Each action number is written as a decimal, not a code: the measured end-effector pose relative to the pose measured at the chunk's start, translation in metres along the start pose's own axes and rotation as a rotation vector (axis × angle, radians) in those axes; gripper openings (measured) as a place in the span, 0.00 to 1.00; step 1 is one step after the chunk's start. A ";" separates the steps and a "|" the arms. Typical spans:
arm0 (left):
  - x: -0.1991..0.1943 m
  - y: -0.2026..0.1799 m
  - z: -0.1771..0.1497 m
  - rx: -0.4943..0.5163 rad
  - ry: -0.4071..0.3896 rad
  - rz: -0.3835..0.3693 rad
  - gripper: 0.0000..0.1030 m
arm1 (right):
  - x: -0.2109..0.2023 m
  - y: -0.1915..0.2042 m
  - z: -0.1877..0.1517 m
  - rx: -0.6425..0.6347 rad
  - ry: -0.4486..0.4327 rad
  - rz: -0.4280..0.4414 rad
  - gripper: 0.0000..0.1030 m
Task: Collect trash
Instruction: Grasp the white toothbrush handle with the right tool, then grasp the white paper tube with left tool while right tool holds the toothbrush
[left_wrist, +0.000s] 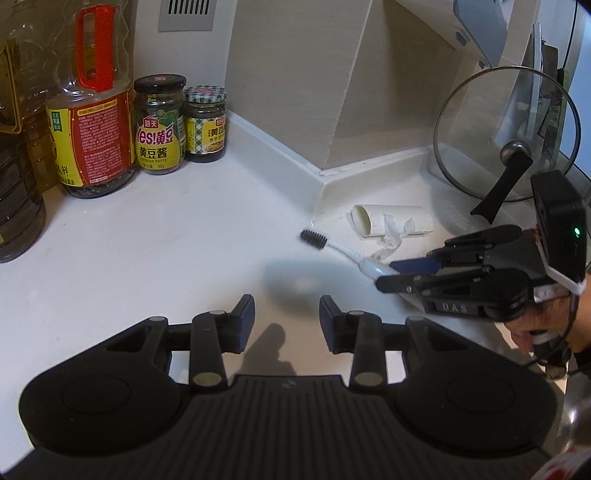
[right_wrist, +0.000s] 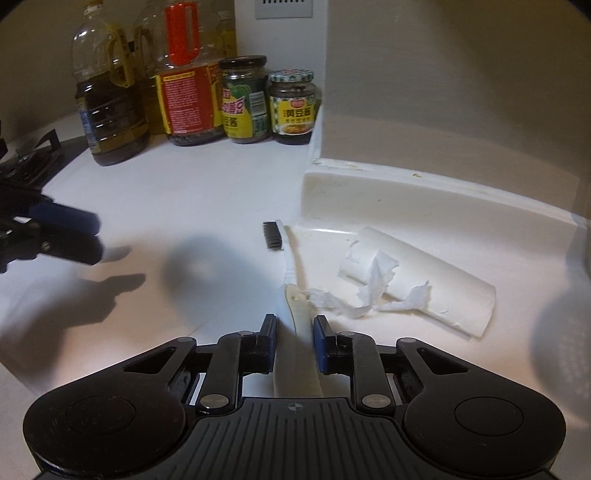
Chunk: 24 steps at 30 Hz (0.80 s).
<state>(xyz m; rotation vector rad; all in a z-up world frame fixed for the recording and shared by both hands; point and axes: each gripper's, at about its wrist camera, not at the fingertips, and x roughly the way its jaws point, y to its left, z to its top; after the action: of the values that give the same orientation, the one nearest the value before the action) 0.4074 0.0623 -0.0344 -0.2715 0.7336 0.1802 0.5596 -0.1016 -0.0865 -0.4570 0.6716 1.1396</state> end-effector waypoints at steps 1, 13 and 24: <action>0.001 -0.001 0.001 0.005 0.000 -0.004 0.33 | -0.004 0.004 -0.003 0.003 -0.008 -0.006 0.20; 0.025 -0.037 0.018 0.224 -0.004 -0.104 0.33 | -0.083 0.016 -0.045 0.210 -0.152 -0.141 0.20; 0.095 -0.100 0.056 0.601 -0.046 -0.160 0.36 | -0.125 -0.024 -0.077 0.426 -0.194 -0.318 0.20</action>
<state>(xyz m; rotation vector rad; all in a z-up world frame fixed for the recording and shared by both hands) 0.5382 -0.0088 -0.0414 0.2466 0.6854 -0.1878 0.5300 -0.2439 -0.0547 -0.0815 0.6244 0.7029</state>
